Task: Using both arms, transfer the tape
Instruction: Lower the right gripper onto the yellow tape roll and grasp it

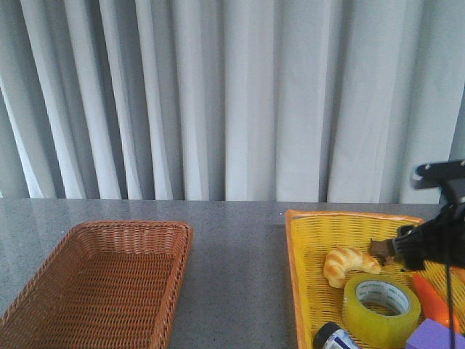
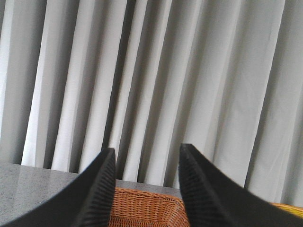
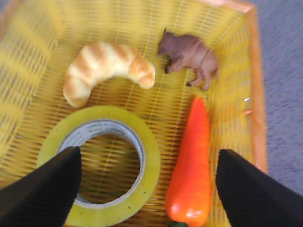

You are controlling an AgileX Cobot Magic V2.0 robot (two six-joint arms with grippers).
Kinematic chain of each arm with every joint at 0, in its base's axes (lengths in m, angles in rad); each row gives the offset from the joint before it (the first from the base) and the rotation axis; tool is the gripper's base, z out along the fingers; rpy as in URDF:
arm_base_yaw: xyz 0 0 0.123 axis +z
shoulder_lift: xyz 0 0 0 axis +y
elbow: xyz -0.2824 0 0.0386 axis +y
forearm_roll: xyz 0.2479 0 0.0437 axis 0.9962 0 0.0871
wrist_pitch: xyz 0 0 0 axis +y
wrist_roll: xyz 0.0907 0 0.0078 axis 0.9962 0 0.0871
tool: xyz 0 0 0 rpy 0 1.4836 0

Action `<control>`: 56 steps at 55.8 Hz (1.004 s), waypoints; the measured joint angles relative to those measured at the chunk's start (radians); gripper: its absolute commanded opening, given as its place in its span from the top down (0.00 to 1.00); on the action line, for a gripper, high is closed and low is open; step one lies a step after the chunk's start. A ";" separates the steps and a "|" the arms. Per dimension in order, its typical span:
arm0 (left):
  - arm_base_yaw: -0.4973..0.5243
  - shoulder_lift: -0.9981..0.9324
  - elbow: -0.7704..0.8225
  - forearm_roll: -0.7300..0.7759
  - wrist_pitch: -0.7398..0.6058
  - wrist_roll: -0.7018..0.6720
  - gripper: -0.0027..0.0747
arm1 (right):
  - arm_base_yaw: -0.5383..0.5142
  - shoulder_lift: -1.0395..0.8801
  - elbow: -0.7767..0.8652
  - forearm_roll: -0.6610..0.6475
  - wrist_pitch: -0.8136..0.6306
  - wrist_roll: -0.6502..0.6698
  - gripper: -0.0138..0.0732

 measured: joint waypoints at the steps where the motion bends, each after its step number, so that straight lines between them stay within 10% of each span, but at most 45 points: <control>1: 0.000 0.000 0.000 0.000 0.000 0.000 0.55 | 0.000 0.009 -0.001 0.002 0.000 -0.003 0.17; 33: 0.000 0.000 0.000 0.000 0.004 0.000 0.55 | 0.000 0.237 -0.004 0.008 -0.031 -0.040 0.23; 56: 0.000 0.000 0.000 0.000 0.009 -0.001 0.55 | -0.001 0.249 -0.004 0.008 -0.067 -0.052 0.85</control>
